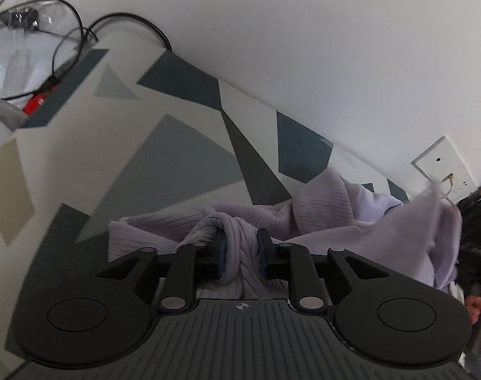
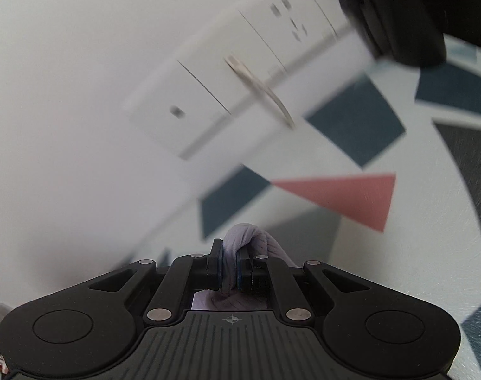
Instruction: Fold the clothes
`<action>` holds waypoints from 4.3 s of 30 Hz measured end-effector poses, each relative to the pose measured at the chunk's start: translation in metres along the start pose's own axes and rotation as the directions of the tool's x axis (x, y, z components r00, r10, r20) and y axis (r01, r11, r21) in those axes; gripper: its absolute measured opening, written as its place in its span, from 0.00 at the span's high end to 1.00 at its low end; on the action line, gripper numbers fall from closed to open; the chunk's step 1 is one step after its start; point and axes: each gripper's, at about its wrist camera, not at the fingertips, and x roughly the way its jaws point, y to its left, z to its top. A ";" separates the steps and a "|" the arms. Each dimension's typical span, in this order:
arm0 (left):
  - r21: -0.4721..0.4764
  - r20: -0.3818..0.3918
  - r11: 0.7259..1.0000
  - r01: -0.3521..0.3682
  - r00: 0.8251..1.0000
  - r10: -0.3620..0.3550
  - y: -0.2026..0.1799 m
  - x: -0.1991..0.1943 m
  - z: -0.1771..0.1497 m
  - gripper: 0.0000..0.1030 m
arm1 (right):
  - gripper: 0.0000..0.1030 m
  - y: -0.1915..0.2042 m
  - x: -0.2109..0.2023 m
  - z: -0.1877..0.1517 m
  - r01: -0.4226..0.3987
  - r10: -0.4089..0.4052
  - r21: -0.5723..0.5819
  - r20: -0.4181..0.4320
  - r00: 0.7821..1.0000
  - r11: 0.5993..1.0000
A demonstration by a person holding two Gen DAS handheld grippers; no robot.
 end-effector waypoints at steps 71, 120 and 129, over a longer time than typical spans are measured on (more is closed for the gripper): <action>-0.057 -0.053 0.998 0.020 0.998 -0.023 0.052 -0.103 -0.105 0.52 | 0.11 -0.011 -0.168 -0.130 0.405 -0.451 0.243 0.181 0.874 0.882; 0.117 -0.035 0.992 -0.047 0.998 0.051 0.038 -0.032 -0.010 0.51 | 0.44 0.038 -0.026 -0.050 0.395 -0.382 -0.144 0.113 0.917 0.907; 0.083 0.107 0.996 -0.042 0.994 0.033 0.043 -0.055 -0.005 0.91 | 0.91 0.038 -0.009 -0.027 0.350 -0.326 -0.140 0.170 0.930 0.926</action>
